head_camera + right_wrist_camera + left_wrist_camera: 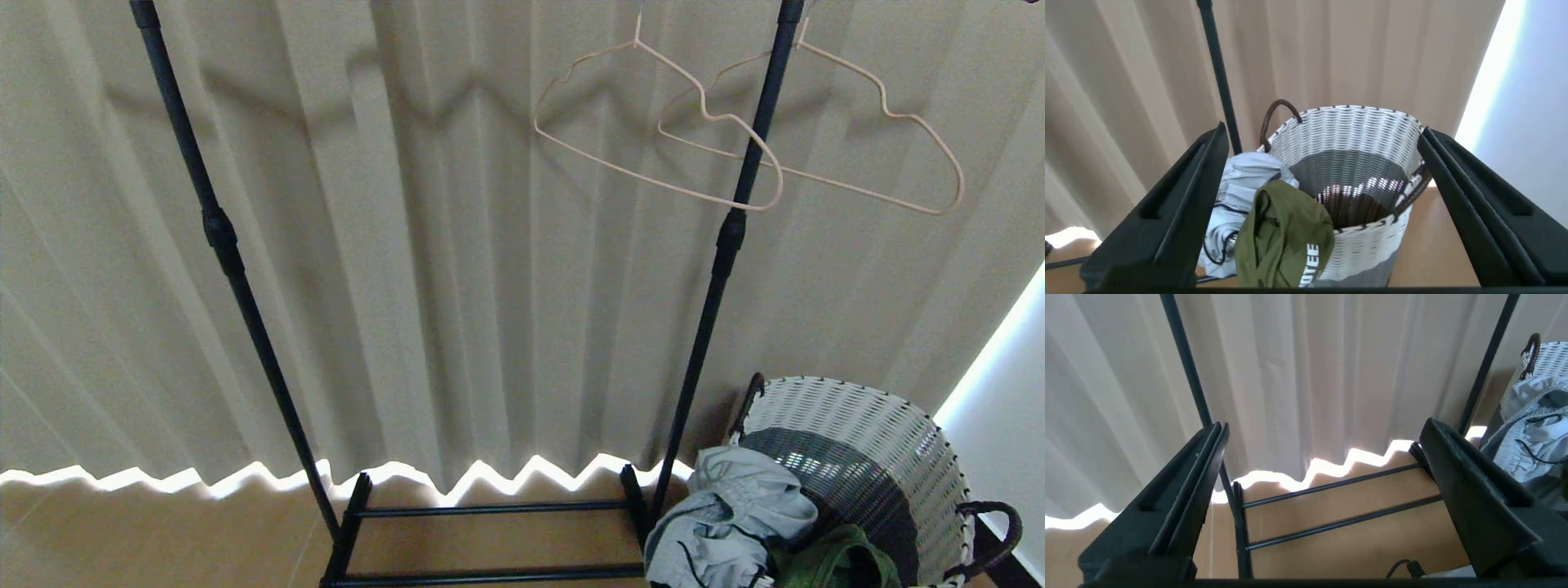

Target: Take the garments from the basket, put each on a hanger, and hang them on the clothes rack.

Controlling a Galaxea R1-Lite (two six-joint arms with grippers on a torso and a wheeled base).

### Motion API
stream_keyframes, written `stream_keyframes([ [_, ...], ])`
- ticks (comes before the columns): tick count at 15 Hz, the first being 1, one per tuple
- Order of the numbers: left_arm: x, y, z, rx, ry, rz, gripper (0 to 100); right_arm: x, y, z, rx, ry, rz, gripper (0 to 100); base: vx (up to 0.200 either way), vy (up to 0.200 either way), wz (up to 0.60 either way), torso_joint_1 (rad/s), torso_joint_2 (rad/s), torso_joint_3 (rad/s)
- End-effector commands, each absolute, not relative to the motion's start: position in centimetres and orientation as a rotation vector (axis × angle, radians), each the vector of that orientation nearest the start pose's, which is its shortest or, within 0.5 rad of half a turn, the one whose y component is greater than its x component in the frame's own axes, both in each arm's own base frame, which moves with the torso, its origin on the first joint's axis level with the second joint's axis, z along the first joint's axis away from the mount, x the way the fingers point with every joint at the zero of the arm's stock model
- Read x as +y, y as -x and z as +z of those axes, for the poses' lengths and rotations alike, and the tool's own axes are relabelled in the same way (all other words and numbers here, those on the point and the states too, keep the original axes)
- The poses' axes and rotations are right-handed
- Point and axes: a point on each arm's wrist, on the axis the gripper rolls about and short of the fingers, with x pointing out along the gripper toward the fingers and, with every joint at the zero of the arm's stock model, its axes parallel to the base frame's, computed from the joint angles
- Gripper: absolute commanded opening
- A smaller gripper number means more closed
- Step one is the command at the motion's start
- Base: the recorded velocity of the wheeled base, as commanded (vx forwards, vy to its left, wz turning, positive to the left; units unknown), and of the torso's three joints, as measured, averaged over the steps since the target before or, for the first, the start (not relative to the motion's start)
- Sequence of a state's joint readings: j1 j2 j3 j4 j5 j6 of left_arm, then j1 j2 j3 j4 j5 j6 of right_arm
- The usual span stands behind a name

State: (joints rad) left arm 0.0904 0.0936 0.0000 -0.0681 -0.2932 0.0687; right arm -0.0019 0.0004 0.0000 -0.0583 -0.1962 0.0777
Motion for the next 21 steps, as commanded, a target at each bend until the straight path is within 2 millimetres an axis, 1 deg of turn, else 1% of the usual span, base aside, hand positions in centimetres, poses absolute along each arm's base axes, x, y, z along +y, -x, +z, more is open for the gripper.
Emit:
stream_keyframes([
  [1,-0.8,1.6,8.4,0.019,-0.064,-0.203,100,-0.4,2.3,8.2,-0.067,-0.082,-0.195,100,0.0,0.0,0.0,0.0,0.0,0.0],
  [3,-0.8,1.6,8.4,0.018,-0.065,-0.203,100,-0.4,2.3,8.2,-0.066,-0.068,-0.196,100,0.0,0.0,0.0,0.0,0.0,0.0],
  [6,-0.8,1.6,8.4,0.017,-0.063,-0.2,100,-0.4,2.3,8.1,-0.053,0.017,-0.169,100,0.0,0.0,0.0,0.0,0.0,0.0],
  [9,-0.7,1.5,8.4,0.019,-0.058,-0.168,100,-0.4,2.3,8.1,-0.051,0.032,-0.165,100,0.0,0.0,0.0,0.0,0.0,0.0],
  [10,-0.7,1.5,8.4,0.018,-0.056,-0.159,100,-0.4,2.3,8.0,-0.038,0.041,-0.163,100,0.2,0.0,0.0,0.007,0.0,0.002],
  [11,-0.7,1.5,8.4,0.018,-0.053,-0.159,100,-0.4,2.4,8.2,-0.029,0.051,-0.165,100,0.2,0.0,0.0,-0.012,0.0,0.007],
  [12,-0.7,1.5,8.4,0.018,-0.054,-0.159,100,-0.4,2.6,9.3,-0.002,0.105,-0.161,100,0.2,0.0,0.0,-0.002,0.0,0.002],
  [13,-0.7,1.5,8.4,0.02,-0.054,-0.159,100,-0.4,2.5,9.8,0.046,0.124,-0.154,100,0.2,0.0,0.0,0.007,0.0,0.002],
  [14,-0.7,1.5,8.4,0.019,-0.056,-0.159,100,-0.4,2.1,10.9,0.132,0.172,-0.137,100,0.0,0.0,0.0,0.0,0.0,0.0],
  [16,-0.7,1.5,8.4,0.02,-0.054,-0.159,100,-0.4,0.5,11.7,0.275,0.237,-0.12,100,0.0,0.0,0.0,0.0,0.0,0.0],
  [17,-0.7,1.5,8.4,0.018,-0.054,-0.159,100,-0.4,-1.1,12.0,0.398,0.27,-0.103,100,0.0,0.0,0.0,0.0,0.0,0.0],
  [19,-0.7,1.5,8.4,0.02,-0.054,-0.159,100,-0.3,-3.9,11.6,0.627,0.37,-0.067,100,0.0,0.0,0.0,0.0,0.0,0.0],
  [20,-0.7,1.5,8.4,0.021,-0.054,-0.159,100,-0.4,-5.0,11.2,0.728,0.42,-0.05,100,0.0,0.0,0.0,0.0,0.0,0.0],
  [21,-0.7,1.5,8.5,0.018,-0.054,-0.159,100,-0.4,-5.6,10.9,0.782,0.456,-0.039,100,0.0,0.0,0.0,0.0,0.0,0.0],
])
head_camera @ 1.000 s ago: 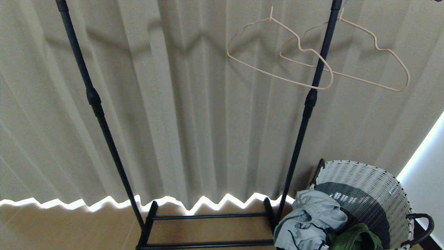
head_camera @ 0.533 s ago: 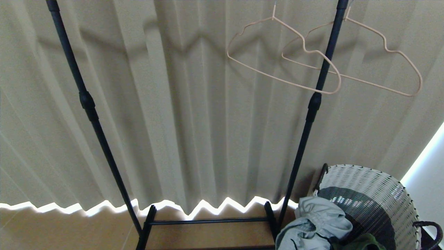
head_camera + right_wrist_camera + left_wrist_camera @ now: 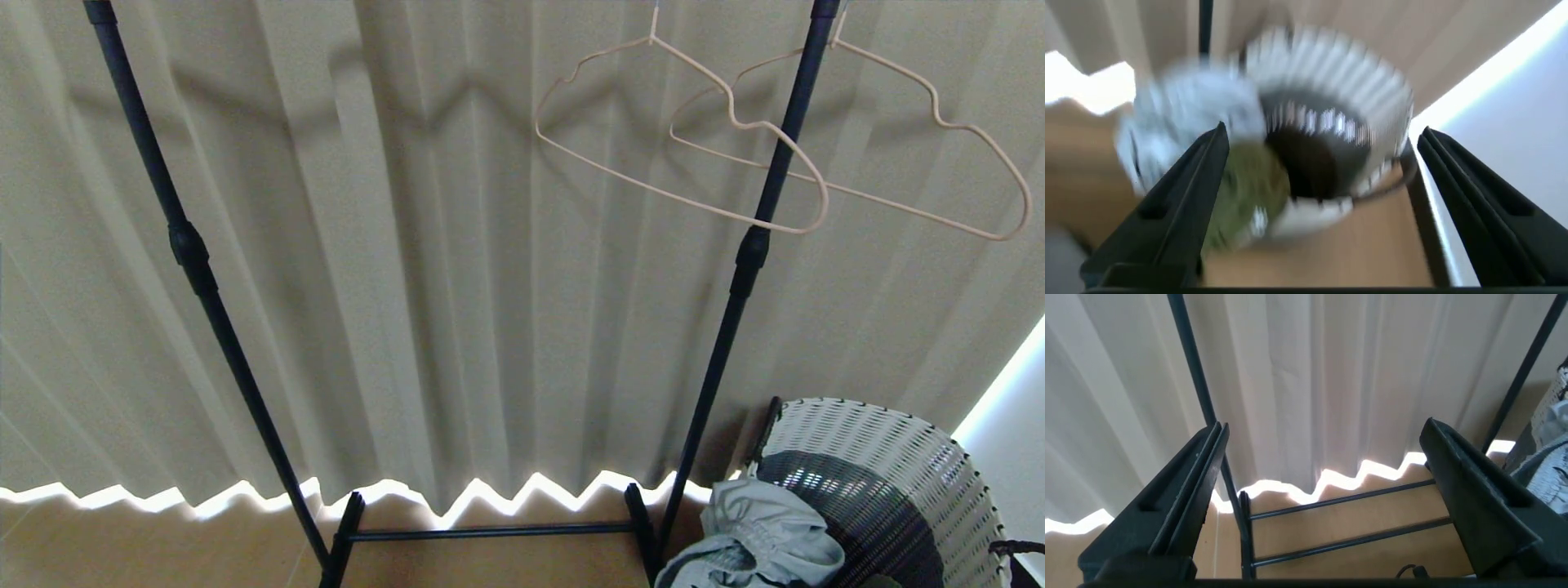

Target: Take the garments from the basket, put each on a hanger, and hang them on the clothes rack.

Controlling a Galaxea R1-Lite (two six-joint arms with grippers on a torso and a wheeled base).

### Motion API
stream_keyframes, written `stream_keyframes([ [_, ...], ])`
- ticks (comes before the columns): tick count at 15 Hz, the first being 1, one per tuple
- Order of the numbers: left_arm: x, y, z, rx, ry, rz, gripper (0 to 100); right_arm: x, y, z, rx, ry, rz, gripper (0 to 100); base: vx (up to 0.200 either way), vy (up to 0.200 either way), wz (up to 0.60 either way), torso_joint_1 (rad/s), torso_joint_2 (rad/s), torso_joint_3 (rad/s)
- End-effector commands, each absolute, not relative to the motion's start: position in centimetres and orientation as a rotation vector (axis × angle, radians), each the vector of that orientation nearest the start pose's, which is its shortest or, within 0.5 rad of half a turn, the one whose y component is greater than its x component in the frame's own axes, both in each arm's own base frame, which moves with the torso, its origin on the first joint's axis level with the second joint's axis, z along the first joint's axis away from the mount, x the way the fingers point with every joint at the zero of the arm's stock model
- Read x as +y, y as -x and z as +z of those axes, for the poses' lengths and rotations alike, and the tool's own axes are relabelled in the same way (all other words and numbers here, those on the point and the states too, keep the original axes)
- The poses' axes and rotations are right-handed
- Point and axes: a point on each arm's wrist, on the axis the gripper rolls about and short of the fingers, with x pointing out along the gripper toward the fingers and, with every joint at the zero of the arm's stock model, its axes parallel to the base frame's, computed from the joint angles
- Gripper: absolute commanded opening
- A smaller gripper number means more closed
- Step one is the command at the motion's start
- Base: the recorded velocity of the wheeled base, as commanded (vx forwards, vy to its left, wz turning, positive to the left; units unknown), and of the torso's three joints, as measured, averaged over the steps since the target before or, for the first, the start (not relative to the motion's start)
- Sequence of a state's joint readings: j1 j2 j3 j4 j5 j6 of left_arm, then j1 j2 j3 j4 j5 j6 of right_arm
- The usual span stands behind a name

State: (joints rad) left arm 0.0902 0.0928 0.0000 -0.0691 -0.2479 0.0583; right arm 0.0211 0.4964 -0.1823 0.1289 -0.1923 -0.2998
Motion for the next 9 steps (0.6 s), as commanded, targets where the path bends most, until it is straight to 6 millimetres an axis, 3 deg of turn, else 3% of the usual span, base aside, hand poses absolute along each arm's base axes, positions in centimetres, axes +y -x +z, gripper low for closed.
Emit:
stream_keyframes([
  [1,-0.7,1.5,8.4,0.02,-0.053,-0.157,100,-0.4,-6.6,10.5,0.861,0.522,-0.017,100,0.0,0.0,0.0,0.0,0.0,0.0],
  [3,-0.7,1.5,8.4,0.02,-0.054,-0.157,100,-0.4,-7.4,10.3,0.869,0.563,-0.027,100,0.0,0.0,0.0,0.0,0.0,0.0],
  [9,-0.7,1.5,8.4,0.02,-0.054,-0.159,100,-0.6,-8.0,10.1,0.898,0.56,-0.04,100,-0.2,0.0,0.0,0.006,0.0,-0.001],
])
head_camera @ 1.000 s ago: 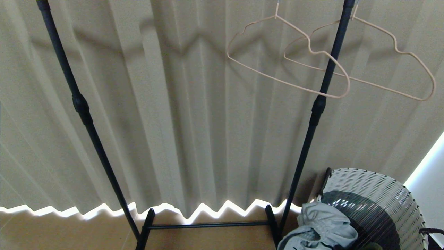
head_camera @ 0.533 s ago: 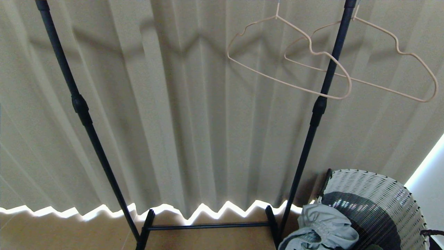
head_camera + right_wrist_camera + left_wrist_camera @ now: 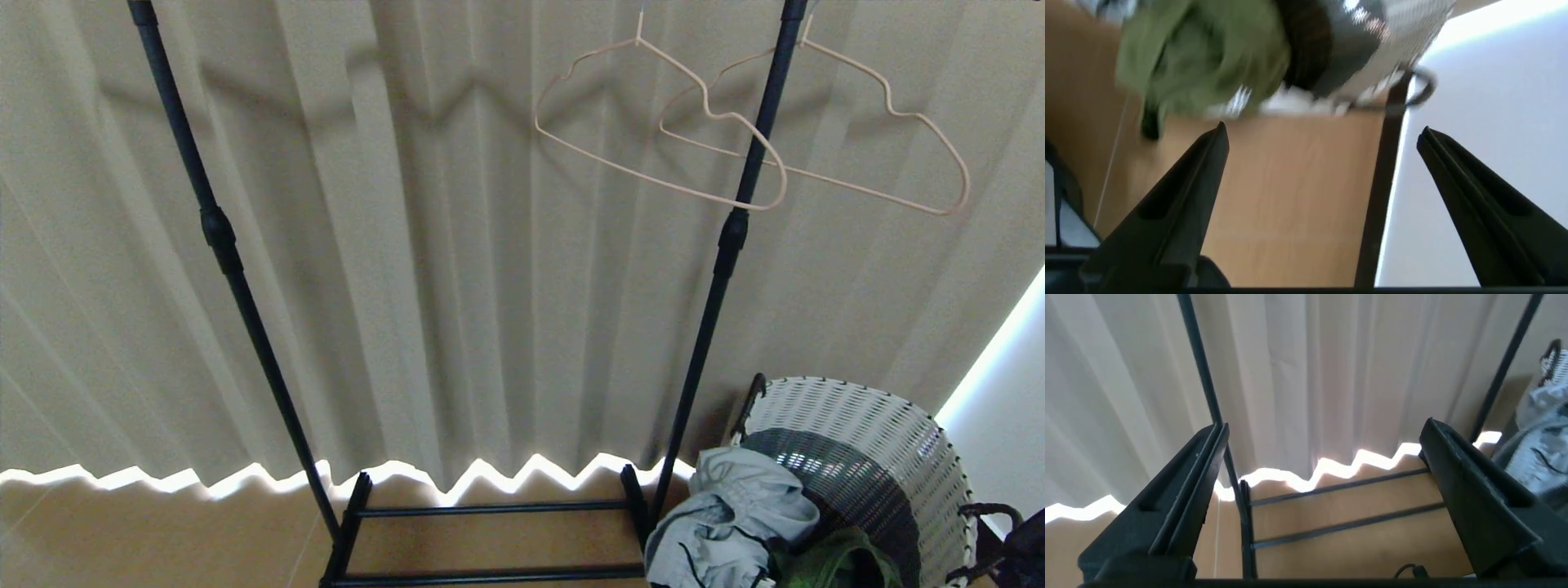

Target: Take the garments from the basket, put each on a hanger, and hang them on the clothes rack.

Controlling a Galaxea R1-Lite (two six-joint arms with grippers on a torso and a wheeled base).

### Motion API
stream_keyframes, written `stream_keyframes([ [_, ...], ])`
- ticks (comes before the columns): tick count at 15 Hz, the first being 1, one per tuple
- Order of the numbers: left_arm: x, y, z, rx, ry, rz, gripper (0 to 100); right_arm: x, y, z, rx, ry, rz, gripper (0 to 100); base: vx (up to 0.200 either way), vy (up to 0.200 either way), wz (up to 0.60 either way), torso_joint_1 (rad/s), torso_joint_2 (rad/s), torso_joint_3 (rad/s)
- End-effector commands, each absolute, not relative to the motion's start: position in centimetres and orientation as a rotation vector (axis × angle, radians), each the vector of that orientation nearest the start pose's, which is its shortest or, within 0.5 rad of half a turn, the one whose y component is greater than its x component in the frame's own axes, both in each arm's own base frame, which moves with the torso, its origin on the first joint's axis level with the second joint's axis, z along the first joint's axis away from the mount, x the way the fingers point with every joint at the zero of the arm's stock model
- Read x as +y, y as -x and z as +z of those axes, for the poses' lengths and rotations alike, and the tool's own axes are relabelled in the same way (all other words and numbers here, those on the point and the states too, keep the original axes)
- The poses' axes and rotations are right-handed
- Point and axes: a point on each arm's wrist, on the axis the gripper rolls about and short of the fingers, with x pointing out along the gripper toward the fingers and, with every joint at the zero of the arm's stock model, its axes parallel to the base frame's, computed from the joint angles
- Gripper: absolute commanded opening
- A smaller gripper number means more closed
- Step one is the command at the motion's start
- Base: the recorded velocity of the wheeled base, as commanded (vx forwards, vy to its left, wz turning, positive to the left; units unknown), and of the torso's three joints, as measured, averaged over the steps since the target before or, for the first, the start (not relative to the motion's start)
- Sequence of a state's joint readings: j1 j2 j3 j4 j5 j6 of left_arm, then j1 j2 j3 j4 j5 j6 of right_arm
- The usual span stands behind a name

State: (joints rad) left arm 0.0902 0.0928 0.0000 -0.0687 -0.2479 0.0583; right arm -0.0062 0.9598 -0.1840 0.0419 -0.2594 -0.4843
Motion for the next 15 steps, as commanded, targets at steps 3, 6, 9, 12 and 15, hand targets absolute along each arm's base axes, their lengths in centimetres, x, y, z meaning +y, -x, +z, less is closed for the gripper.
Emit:
stream_keyframes([
  [3,-0.7,1.5,8.4,0.019,-0.056,-0.159,100,-0.5,-9.2,9.9,0.893,0.551,0.012,100,0.0,0.0,0.0,0.0,0.0,0.0],
  [6,-0.7,1.5,8.4,0.02,-0.054,-0.159,100,-0.3,-11.9,8.9,0.916,0.612,0.143,100,0.0,0.0,0.0,0.0,0.0,0.0],
  [9,-0.7,1.5,8.4,0.017,-0.053,-0.157,100,-0.2,-14.7,7.2,0.948,0.662,0.252,100,0.0,0.0,0.0,0.0,0.0,0.0],
  [12,-0.7,1.5,8.4,0.018,-0.053,-0.159,100,-0.4,-16.7,6.3,0.966,0.659,0.25,100,0.0,0.0,0.0,0.0,0.0,0.0],
  [15,-0.7,1.5,8.4,0.018,-0.053,-0.157,100,-1.3,-18.9,5.9,0.99,0.643,0.22,100,0.0,0.0,0.0,0.0,0.0,0.0],
])
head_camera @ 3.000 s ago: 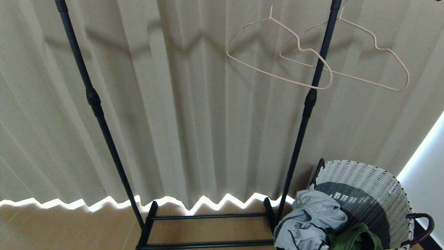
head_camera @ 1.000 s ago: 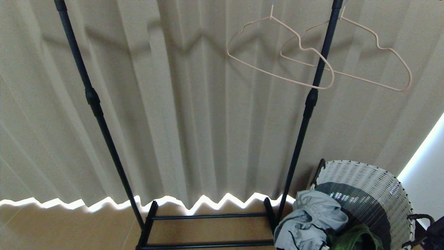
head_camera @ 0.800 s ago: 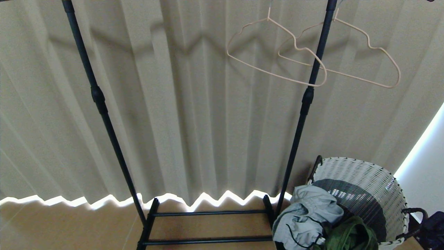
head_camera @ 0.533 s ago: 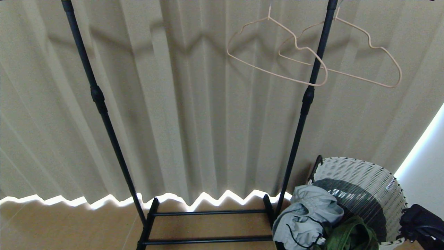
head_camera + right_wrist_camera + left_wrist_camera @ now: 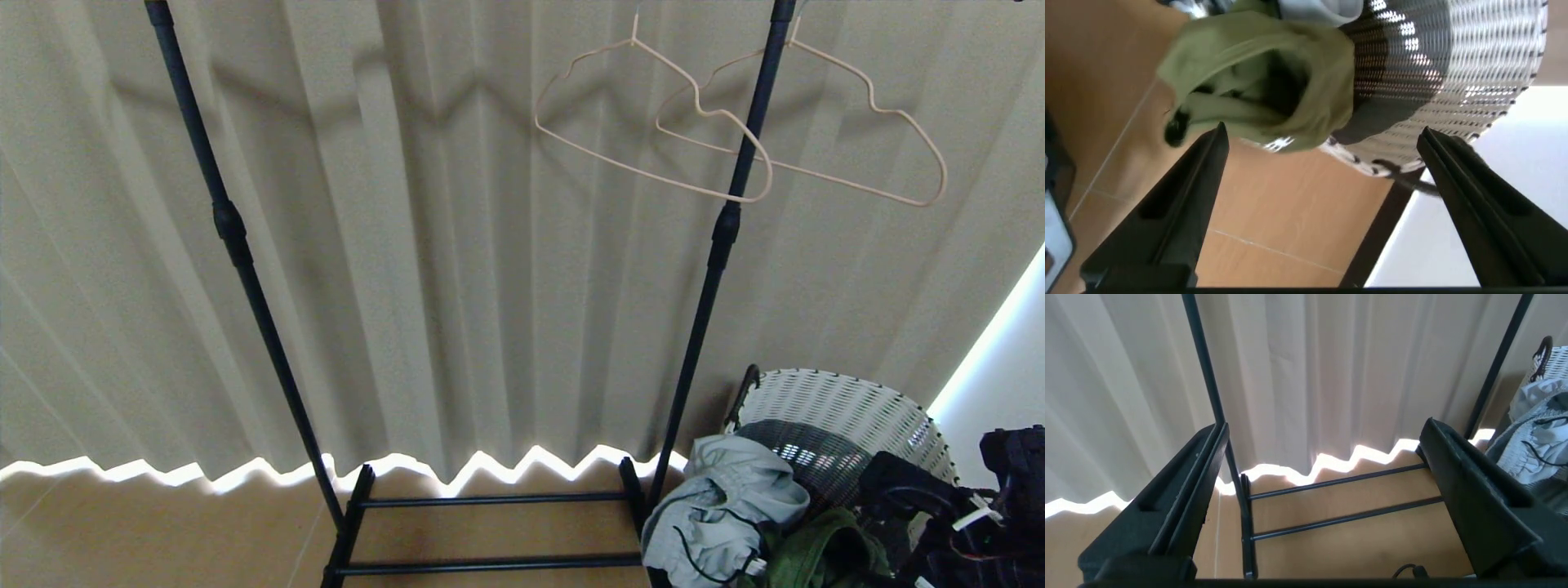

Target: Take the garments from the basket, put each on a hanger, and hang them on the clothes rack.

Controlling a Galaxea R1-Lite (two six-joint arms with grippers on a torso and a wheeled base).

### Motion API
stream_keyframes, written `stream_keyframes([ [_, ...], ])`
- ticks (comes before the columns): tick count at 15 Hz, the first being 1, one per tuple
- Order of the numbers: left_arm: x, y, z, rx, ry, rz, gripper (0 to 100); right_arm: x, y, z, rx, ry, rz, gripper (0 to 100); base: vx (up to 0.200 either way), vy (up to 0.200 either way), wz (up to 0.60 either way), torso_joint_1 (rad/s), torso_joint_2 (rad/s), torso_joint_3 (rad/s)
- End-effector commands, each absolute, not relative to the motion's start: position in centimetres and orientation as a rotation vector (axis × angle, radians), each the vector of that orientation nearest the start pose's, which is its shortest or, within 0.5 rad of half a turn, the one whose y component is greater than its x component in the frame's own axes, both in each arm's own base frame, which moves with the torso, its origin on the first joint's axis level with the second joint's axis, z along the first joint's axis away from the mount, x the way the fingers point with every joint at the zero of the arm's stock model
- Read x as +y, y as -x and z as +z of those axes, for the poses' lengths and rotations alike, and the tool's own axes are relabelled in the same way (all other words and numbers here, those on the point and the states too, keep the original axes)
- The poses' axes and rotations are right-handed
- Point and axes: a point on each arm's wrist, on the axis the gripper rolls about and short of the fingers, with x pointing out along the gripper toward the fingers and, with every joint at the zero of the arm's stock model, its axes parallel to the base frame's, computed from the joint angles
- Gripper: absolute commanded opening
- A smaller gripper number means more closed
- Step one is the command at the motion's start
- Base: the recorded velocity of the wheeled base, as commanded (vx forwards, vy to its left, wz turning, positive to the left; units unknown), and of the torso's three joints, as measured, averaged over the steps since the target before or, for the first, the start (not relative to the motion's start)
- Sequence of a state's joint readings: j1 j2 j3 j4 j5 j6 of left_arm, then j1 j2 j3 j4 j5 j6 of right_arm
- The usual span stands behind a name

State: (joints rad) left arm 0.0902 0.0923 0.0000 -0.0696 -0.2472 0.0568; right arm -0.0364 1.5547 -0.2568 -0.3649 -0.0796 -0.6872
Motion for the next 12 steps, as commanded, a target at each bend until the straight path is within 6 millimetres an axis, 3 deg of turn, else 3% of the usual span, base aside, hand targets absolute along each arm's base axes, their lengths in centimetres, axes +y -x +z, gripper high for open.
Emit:
stream_keyframes([
  [1,-0.7,1.5,8.4,0.018,-0.053,-0.157,100,-1.7,-19.9,5.7,1.001,0.631,0.203,100,0.0,0.0,0.0,0.0,0.0,0.0],
  [8,-0.7,1.5,8.4,0.017,-0.053,-0.157,100,-2.3,-22.1,4.5,0.985,0.617,0.183,100,0.0,0.0,0.0,0.0,0.0,0.0],
  [9,-0.7,1.5,8.4,0.018,-0.053,-0.156,100,-2.3,-22.3,4.3,0.98,0.616,0.184,0,0.0,0.0,0.0,0.0,0.0,0.0],
  [12,-0.7,1.5,8.4,0.017,-0.053,-0.157,100,-2.3,-22.2,4.6,0.964,0.619,0.178,0,0.0,0.0,0.0,0.0,0.0,0.0],
])
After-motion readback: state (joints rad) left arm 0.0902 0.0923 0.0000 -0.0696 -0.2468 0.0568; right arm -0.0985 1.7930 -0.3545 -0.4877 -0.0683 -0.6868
